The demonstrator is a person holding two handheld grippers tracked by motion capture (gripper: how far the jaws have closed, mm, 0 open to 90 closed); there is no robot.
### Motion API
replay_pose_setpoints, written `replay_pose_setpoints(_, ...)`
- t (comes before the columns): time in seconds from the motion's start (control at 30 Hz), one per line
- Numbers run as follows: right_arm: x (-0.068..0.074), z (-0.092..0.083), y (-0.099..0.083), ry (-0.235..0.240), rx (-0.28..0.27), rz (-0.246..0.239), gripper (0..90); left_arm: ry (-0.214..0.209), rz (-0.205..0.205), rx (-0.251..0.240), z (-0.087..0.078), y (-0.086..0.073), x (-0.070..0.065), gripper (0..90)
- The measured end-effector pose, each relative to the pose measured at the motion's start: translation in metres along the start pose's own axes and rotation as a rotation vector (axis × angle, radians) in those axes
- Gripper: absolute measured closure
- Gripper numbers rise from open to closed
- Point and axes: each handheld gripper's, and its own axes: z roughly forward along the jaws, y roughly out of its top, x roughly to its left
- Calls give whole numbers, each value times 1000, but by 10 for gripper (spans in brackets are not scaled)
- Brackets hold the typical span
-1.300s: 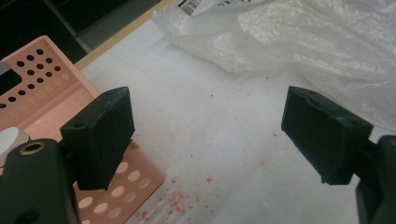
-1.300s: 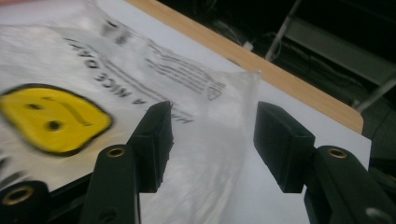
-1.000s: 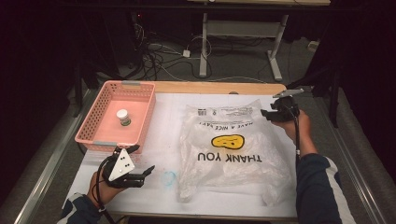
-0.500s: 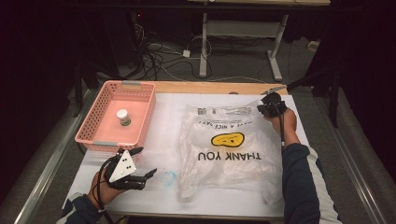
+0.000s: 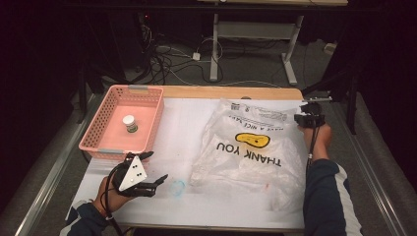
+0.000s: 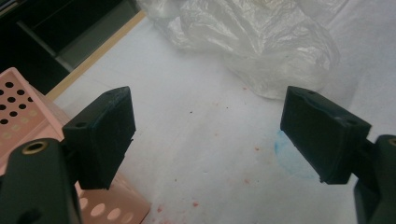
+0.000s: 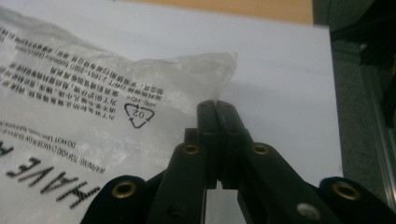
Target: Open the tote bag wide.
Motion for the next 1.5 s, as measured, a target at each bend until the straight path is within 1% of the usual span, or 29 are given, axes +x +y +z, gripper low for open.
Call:
replay_pose_setpoints(0.07, 1, -8, -11, 38, 7, -32, 900, 2, 10, 8, -1, 0, -2, 177)
replay_pose_setpoints(0.1, 2, -13, -16, 40, 6, -53, 900, 5, 12, 10, -1, 0, -3, 177)
replay_pose_setpoints(0.23, 10, -36, -41, 68, -38, -81, 900, 12, 21, 6, -4, 1, -4, 177)
replay_pose_setpoints(0.37, 24, -54, -62, 108, -83, -113, 900, 28, 3, 6, -5, -2, -3, 177)
replay_pose_setpoints(0.4, 24, -54, -62, 108, -83, -113, 900, 33, 0, 11, -5, -2, -2, 177)
replay_pose_setpoints(0.47, 36, -66, -71, 128, -88, -165, 837, 39, -12, 15, -5, -4, 0, 176)
replay_pose_setpoints(0.5, 39, -70, -72, 120, -96, -181, 795, 42, -19, 14, -5, -5, 1, 176)
replay_pose_setpoints(0.6, 46, -85, -74, 98, -144, -212, 655, 50, -37, 10, -6, -8, 3, 176)
replay_pose_setpoints(0.63, 48, -92, -74, 94, -179, -217, 631, 52, -38, 9, -7, -8, 2, 176)
replay_pose_setpoints(0.7, 58, -110, -71, 139, -243, -232, 605, 54, -35, 9, -8, -8, 2, 176)
replay_pose_setpoints(0.73, 58, -110, -71, 139, -243, -232, 605, 55, -36, 7, -8, -8, 2, 176)
replay_pose_setpoints(0.77, 77, -128, -71, 225, -300, -286, 605, 56, -36, 4, -9, -8, 1, 176)
replay_pose_setpoints(0.87, 117, -148, -77, 367, -340, -384, 606, 61, -38, 2, -10, -9, 1, 174)
replay_pose_setpoints(0.9, 117, -148, -77, 367, -340, -384, 606, 61, -42, 0, -10, -9, 1, 174)
replay_pose_setpoints(0.93, 131, -150, -80, 430, -336, -417, 603, 60, -45, -1, -10, -9, 1, 174)
replay_pose_setpoints(0.97, 162, -152, -87, 502, -308, -506, 591, 58, -42, 1, -10, -8, 0, 174)
replay_pose_setpoints(1.03, 189, -152, -94, 570, -274, -592, 579, 57, -40, 3, -10, -8, -1, 174)
replay_pose_setpoints(1.07, 189, -152, -94, 570, -274, -592, 579, 56, -35, 4, -10, -8, -1, 174)
replay_pose_setpoints(1.1, 210, -150, -100, 639, -227, -666, 529, 54, -33, 4, -10, -8, -2, 175)
replay_pose_setpoints(1.13, 221, -147, -104, 671, -183, -707, 482, 52, -34, 10, -10, -8, -3, 176)
replay_pose_setpoints(1.17, 221, -147, -104, 671, -183, -707, 482, 52, -34, 10, -10, -8, -3, 176)
replay_pose_setpoints(1.2, 238, -140, -113, 662, -141, -803, 452, 50, -36, 16, -9, -9, -3, 176)
replay_pose_setpoints(1.23, 244, -135, -117, 662, -110, -839, 431, 47, -34, 21, -8, -9, -3, 176)
replay_pose_setpoints(1.27, 244, -135, -117, 662, -110, -839, 431, 45, -28, 27, -7, -9, -4, 176)
replay_pose_setpoints(1.3, 253, -124, -122, 665, -49, -874, 419, 42, -25, 29, -6, -9, -5, 176)
replay_pose_setpoints(1.33, 253, -124, -122, 665, -49, -874, 419, 42, -24, 30, -6, -9, -6, 176)
replay_pose_setpoints(1.4, 258, -113, -126, 655, -15, -877, 422, 41, -21, 32, -6, -9, -6, 176)
replay_pose_setpoints(1.43, 259, -109, -127, 643, 5, -887, 438, 41, -22, 31, -6, -9, -6, 176)
replay_pose_setpoints(1.5, 261, -103, -129, 653, 26, -885, 511, 41, -22, 34, -5, -9, -6, 176)
